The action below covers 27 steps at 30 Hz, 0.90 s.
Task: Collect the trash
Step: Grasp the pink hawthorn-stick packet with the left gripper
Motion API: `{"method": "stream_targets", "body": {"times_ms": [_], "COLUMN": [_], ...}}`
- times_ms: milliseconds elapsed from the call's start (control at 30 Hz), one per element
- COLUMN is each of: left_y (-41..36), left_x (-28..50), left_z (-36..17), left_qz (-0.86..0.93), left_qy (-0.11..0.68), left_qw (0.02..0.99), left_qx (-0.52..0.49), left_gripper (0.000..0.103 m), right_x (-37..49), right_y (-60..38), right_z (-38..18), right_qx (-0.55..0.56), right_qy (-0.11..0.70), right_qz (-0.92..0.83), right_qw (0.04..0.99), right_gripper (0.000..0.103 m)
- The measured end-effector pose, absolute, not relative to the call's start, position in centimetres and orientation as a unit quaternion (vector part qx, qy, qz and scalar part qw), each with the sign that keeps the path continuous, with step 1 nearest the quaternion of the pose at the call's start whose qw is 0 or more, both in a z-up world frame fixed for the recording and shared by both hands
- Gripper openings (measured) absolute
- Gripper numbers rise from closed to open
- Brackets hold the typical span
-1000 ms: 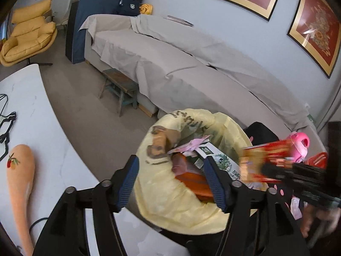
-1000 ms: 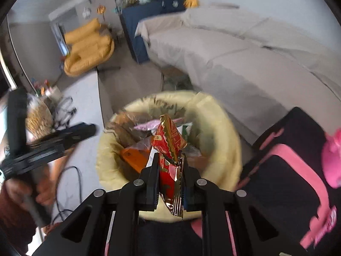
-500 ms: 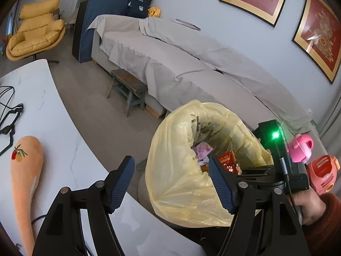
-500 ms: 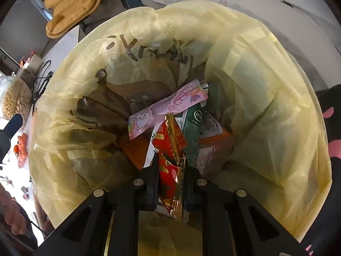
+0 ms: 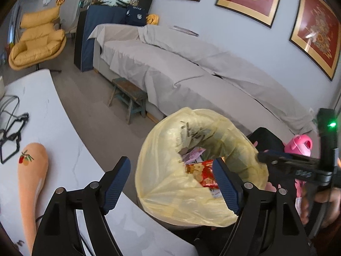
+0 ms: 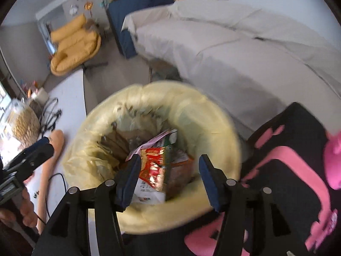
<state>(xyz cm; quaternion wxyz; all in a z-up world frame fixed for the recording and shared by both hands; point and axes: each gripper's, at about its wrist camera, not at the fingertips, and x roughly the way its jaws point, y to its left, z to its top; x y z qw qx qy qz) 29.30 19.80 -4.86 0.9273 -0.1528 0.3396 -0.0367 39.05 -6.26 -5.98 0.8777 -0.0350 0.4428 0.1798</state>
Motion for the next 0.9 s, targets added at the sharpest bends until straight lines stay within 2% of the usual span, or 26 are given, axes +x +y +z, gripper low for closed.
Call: {"method": "stream_targets", "body": {"times_ms": [367, 600, 733, 900], "left_y": [9.8, -0.1, -6.1, -11.9], "left_x": [27.9, 27.5, 27.1, 26.3], "left_z": [-2.5, -3.3, -4.6, -6.0], "left_qz": [-0.129, -0.245, -0.317, -0.345], "left_qy": [0.337, 0.375, 0.409, 0.443], "left_qw": [0.928, 0.892, 0.855, 0.827], "left_qx": [-0.092, -0.050, -0.032, -0.025], "left_gripper": [0.084, 0.085, 0.085, 0.085], "right_x": [28.7, 22.3, 18.8, 15.8], "right_y": [-20.8, -30.0, -34.1, -38.3], "right_z": [0.4, 0.0, -0.8, -2.1], "right_qx": [-0.001, 0.008, -0.001, -0.009], "right_qy": [0.340, 0.328, 0.319, 0.321], "right_qz": [0.060, -0.045, -0.104, -0.158], "right_qw": [0.938, 0.944, 0.942, 0.934], "right_gripper": [0.088, 0.093, 0.101, 0.102]}}
